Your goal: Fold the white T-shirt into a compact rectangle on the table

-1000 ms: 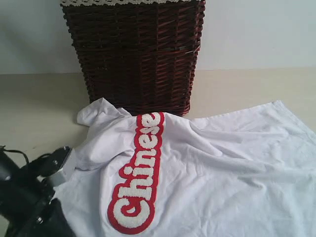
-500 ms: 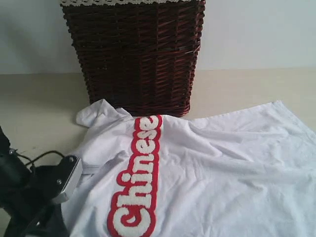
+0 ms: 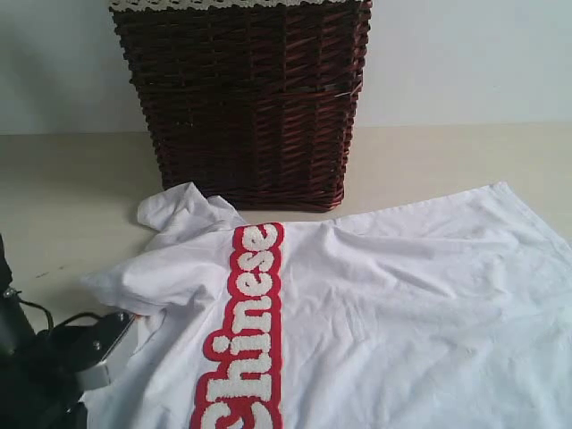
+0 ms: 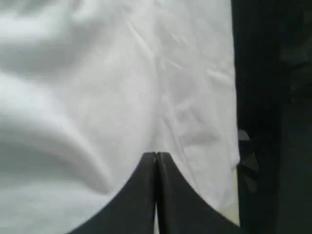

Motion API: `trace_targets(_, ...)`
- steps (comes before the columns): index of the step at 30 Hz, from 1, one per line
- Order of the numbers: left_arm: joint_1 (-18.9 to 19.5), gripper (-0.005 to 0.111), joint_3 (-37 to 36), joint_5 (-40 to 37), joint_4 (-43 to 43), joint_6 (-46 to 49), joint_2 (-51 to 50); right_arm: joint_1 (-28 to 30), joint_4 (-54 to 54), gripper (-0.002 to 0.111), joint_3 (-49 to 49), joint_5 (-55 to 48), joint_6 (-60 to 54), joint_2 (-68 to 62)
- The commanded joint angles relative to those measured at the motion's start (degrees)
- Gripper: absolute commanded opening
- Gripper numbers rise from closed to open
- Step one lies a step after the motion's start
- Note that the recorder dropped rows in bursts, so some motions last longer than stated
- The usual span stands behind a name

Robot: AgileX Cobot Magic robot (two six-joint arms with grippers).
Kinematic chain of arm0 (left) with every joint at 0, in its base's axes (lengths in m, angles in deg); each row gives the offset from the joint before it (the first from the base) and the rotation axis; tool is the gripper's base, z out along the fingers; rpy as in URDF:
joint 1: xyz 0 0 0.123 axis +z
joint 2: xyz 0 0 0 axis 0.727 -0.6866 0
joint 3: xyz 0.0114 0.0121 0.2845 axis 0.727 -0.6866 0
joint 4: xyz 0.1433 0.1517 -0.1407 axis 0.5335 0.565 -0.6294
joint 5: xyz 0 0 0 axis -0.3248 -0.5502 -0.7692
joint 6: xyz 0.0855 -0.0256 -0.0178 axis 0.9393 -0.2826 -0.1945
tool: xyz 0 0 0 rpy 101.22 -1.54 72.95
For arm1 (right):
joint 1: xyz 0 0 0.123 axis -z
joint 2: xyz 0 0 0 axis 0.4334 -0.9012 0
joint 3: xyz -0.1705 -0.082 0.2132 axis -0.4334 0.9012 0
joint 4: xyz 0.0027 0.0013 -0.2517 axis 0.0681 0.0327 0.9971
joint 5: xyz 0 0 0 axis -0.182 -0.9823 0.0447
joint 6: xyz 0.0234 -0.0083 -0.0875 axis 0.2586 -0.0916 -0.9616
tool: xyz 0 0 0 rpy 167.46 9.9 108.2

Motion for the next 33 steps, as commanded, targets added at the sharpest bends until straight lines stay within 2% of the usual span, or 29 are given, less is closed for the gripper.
trace_targets(1,-0.3,0.000,2.7,2.1,-7.1,2.1,1.9,-0.1,0.2,0.017,0.3,0.3,-0.1,0.4)
trace_targets(4,-0.3,0.000,3.7,17.7,-8.3,7.0,-0.7,-0.1,0.2,0.017,0.3,0.3,-0.1,0.4)
trace_targets(7,-0.3,0.000,3.7,26.2,-5.9,10.4,-3.1,-0.1,0.2,0.017,0.3,0.3,-0.1,0.4)
trace_targets(9,-0.3,0.000,3.7,24.9,0.1,9.2,-4.0,-0.1,0.2,0.017,0.3,0.3,-0.1,0.4)
trace_targets(10,-0.3,0.000,3.7,20.8,5.7,6.2,-4.3,-0.1,0.2,0.017,0.3,0.3,-0.1,0.4)
trace_targets(12,-0.3,0.000,2.4,16.9,11.7,2.0,-4.3,-0.1,0.2,0.017,0.3,0.3,-0.1,0.4)
trace_targets(15,-0.3,0.000,-1.4,14.8,16.1,-0.4,-4.2,-0.1,0.2,0.017,0.3,0.3,-0.1,0.4)
trace_targets(18,-0.3,0.000,-5.5,12.4,17.3,-0.4,-4.2,-0.1,0.2,0.017,0.3,0.3,-0.1,0.4)
trace_targets(22,-0.3,0.000,-7.7,12.8,17.6,-0.8,-3.9,-0.1,0.2,0.017,0.3,0.3,-0.1,0.4)
trace_targets(28,-0.2,0.000,-5.7,17.3,12.0,-2.4,-0.7,-0.1,0.2,0.017,0.3,0.3,-0.1,0.4)
trace_targets(33,-0.2,0.000,-1.7,15.0,9.7,-3.5,2.3,-0.1,0.2,0.017,0.3,0.3,-0.1,0.4)
